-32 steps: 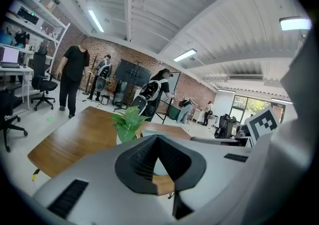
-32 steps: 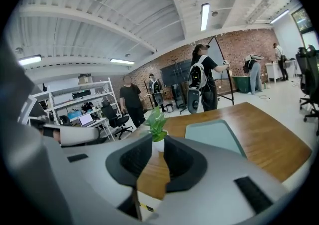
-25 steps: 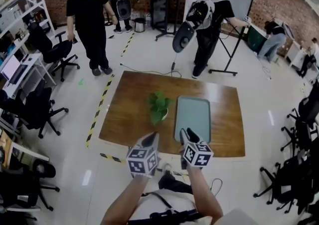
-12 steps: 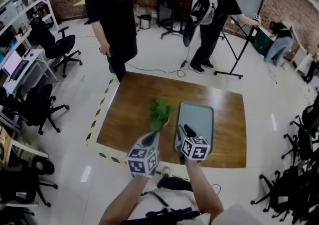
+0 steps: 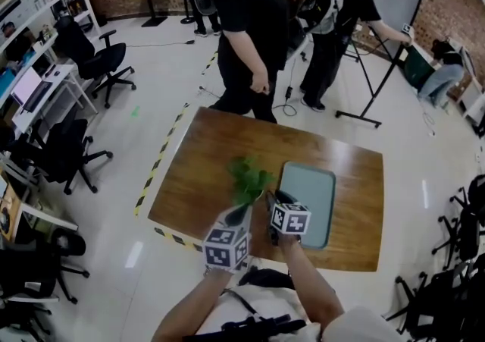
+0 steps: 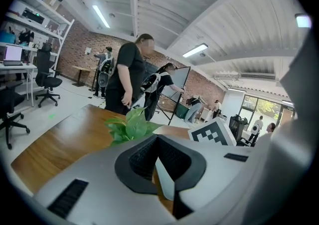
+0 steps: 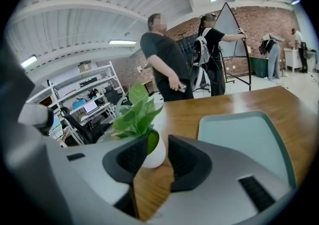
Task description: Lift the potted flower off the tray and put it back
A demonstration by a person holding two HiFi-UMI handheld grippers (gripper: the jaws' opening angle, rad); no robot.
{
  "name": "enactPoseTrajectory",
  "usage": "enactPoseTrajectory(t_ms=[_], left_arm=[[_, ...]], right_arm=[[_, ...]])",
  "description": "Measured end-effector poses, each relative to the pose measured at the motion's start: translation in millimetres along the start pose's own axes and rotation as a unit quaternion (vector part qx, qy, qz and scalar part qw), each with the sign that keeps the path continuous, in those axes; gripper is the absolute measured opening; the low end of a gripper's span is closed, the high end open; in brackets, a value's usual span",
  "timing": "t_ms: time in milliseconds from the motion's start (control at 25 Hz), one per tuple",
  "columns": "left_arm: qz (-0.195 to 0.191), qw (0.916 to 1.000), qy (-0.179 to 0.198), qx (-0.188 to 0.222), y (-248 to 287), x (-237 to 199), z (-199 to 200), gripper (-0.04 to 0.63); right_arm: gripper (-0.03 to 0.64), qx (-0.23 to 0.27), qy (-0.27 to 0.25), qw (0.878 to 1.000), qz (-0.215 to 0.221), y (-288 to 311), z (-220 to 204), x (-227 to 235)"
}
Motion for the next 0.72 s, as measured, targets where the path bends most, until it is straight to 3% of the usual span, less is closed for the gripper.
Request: enactPoseTrajectory(t_ms=[320, 720], left_arm=[[0.020, 0.9997, -0.007, -0.007, 13.8, -5.6, 0.0, -0.005], [0.050, 0.9985, -0.025, -0.004, 9.5, -24.7, -0.5, -0.005]], right_arm=[[0.139, -0.032, -0.002, 0.999, 0.022, 38.9, -1.6, 1.4], [0.109, -0.041, -0.023, 0.999, 0.016, 63.7, -3.5, -2.8]])
Point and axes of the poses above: the fingertips, and each gripper's own axes: y forward along the fingers, x to its right, z out of its top, the point moved 9 cm from there along -y, backward along the fingers, and after that the axes turned 4 degrees about z, right-handed, at the moved point
